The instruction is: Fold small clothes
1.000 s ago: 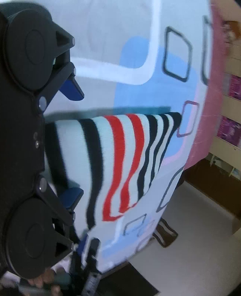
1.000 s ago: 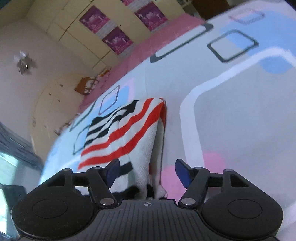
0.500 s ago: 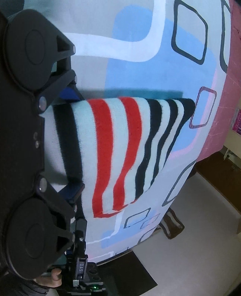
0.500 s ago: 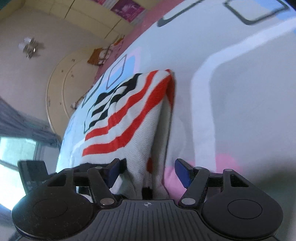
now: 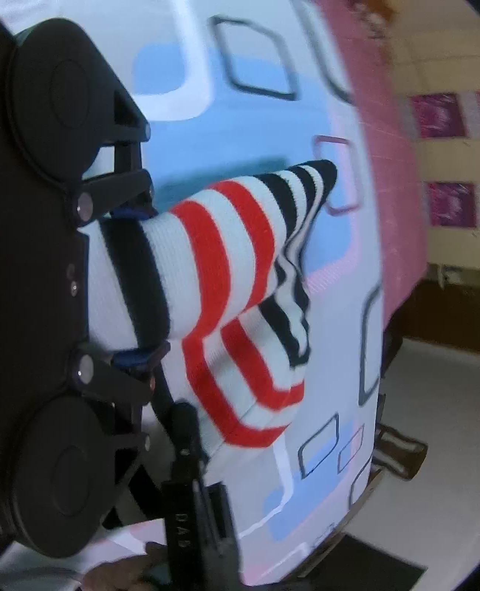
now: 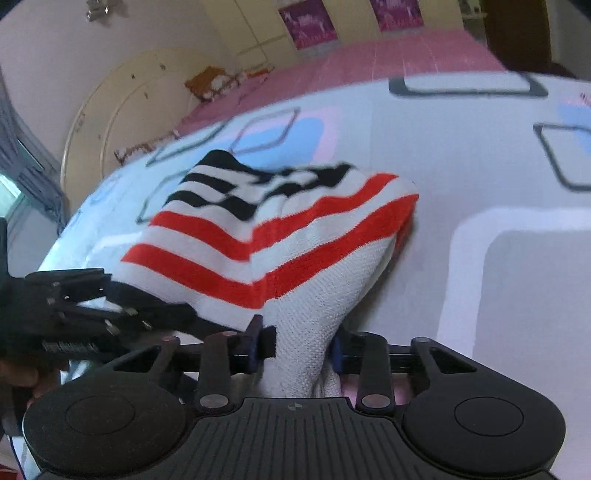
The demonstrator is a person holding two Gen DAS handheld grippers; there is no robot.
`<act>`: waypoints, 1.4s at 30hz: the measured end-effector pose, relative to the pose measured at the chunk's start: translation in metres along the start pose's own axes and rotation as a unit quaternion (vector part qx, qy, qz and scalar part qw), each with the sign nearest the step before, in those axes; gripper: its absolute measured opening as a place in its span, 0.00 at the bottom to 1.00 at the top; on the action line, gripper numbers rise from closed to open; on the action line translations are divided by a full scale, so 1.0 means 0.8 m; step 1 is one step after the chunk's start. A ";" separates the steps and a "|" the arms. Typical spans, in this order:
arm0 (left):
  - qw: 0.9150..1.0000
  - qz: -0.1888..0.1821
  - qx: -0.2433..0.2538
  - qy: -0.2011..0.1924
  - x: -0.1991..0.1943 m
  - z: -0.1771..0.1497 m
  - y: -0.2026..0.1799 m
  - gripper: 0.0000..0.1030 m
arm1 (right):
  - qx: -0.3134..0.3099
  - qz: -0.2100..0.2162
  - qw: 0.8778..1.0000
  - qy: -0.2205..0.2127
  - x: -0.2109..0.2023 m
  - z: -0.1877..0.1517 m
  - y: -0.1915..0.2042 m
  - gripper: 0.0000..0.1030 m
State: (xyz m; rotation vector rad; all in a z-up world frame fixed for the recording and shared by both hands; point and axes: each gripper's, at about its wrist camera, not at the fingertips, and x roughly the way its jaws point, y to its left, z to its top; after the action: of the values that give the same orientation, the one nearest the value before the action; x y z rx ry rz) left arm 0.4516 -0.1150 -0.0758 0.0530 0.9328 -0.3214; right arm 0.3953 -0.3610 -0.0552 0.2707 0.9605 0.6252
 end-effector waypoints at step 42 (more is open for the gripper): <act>0.997 0.014 -0.043 -0.061 -0.149 -0.087 0.242 0.56 | -0.057 0.006 0.998 -0.032 0.105 -0.012 0.295 0.32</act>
State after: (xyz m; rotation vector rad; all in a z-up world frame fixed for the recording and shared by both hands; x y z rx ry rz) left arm 0.3881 0.1118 -0.0407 -0.0313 0.8230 -0.2548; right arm 0.3340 -0.1234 -0.0038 0.1941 0.8603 0.6754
